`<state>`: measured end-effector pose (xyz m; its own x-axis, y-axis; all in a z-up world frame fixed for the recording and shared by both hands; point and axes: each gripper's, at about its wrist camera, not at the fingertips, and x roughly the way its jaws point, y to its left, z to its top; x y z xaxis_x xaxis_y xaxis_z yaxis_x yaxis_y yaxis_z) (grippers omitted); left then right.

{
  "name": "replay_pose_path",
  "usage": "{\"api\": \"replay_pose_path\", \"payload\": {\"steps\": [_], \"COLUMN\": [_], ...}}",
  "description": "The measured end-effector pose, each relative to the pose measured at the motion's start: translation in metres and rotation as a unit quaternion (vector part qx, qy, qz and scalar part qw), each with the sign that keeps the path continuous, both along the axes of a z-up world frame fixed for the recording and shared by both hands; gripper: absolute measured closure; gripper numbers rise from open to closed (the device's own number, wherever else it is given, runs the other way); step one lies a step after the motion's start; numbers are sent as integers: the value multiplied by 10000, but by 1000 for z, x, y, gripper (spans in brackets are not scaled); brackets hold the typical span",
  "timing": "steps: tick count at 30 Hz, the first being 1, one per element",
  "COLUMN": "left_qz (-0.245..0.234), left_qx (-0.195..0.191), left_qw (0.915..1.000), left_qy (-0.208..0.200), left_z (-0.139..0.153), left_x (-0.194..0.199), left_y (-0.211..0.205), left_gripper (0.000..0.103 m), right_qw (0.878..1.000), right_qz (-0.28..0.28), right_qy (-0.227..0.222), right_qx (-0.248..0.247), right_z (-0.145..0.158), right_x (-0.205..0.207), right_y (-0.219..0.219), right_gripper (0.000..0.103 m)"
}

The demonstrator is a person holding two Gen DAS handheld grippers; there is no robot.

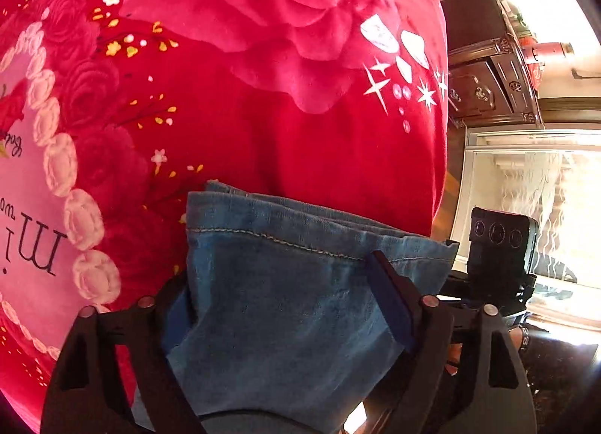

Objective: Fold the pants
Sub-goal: 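Grasp the jeans edge with the left gripper while the right gripper holds the hem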

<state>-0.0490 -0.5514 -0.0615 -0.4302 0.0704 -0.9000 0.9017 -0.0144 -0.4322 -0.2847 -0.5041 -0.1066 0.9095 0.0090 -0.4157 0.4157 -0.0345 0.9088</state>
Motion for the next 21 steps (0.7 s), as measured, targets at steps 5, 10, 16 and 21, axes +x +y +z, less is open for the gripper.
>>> {"api": "replay_pose_path", "payload": {"steps": [5, 10, 16, 21], "left_qz": [338, 687, 1312, 1685], "left_qx": [-232, -509, -914, -1231], "left_qw": [9990, 9956, 9852, 9761], "left_qy": [190, 387, 622, 599], "left_z": [2, 10, 45, 78], "left_x": [14, 24, 48, 72], "left_y": [14, 32, 62, 93], "left_gripper": [72, 89, 90, 90], "right_qw": [9999, 9991, 9950, 9860], "right_qz": [-9, 160, 529, 931], "right_qy": [129, 138, 119, 43], "right_qx": [-28, -369, -837, -1385], "right_z": [1, 18, 45, 83], "right_x": [0, 4, 15, 31], "right_y": [0, -1, -1, 10], "right_gripper": [87, 91, 91, 91]}}
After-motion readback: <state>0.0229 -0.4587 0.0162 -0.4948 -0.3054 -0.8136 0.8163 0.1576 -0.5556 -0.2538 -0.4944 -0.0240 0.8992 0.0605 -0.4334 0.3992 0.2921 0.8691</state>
